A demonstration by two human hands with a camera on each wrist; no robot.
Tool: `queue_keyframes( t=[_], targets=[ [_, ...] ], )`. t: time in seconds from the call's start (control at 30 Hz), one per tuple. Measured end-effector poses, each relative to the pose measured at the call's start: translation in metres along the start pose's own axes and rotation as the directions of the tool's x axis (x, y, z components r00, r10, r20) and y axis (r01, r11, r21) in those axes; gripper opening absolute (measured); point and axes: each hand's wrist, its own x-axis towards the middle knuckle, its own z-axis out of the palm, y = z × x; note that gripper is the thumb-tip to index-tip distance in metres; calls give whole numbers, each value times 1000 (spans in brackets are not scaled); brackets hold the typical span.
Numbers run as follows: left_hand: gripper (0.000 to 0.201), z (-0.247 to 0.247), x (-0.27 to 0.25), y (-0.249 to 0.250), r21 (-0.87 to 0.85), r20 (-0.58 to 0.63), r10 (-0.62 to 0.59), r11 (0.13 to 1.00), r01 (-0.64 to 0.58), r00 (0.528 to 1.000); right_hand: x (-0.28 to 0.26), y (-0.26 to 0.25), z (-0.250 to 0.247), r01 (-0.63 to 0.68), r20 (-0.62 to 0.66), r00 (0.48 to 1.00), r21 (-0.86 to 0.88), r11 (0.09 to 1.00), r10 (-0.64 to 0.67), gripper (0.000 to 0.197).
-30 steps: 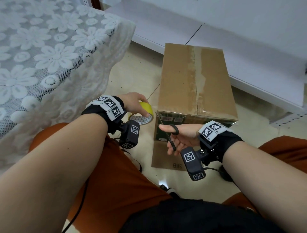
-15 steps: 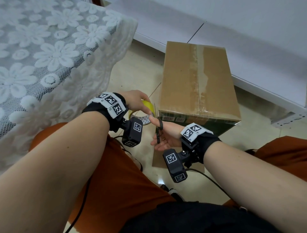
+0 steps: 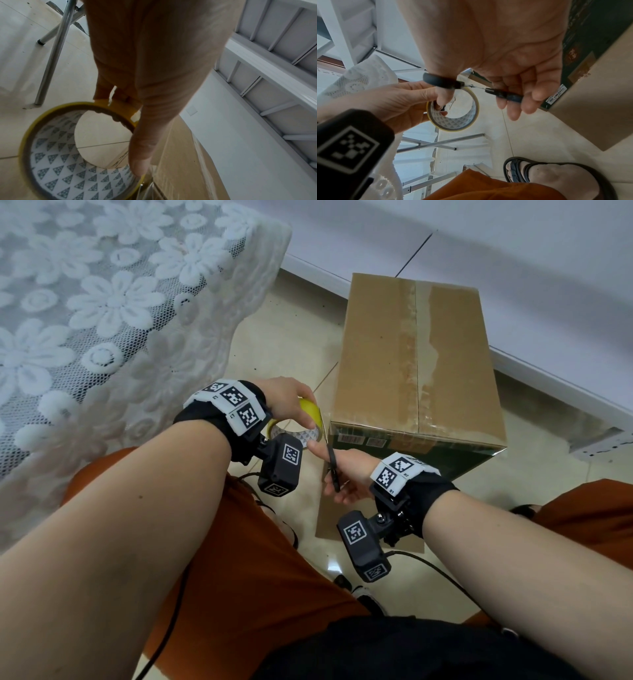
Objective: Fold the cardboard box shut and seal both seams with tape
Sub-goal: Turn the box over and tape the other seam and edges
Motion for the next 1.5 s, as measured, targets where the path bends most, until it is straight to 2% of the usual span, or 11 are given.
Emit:
queue_keyframes(
  t=[0.23,0.5,0.73,0.87,1.0,1.13,1.4,1.5],
  targets=[
    [52,-5,-2,1,9,17,-13,1000,13,1000,0,0,4,9,33,999,30,1000,-10,69],
    [52,-5,-2,1,43,37,-40,998,38,999,1,-4,9,55,-31,998,8,998,-54,71],
    [50,-5,-3,0,41,38,-56,998,54,998,-3,-2,3,123,-133,983,-57,991,-130,52],
    [49,-6,-2,-1,-6,42,-68,998,69,997,-4,-2,-4,135,-149,978,-63,989,-143,47],
    [47,-6,-4,0,-14,43,-72,997,73,996,0,1,-1,136,-115,983,-81,987,-145,49],
    [50,-8,-6,1,65,60,-74,995,70,995,6,-2,6,116,-71,989,-138,984,-126,58],
    [48,-9,-7,4,82,64,-76,994,71,995,13,-1,6,110,-12,994,-105,988,-112,66],
    [47,-11,-8,3,69,52,-76,995,73,996,12,1,6,42,54,998,-64,997,-38,68]
  ],
)
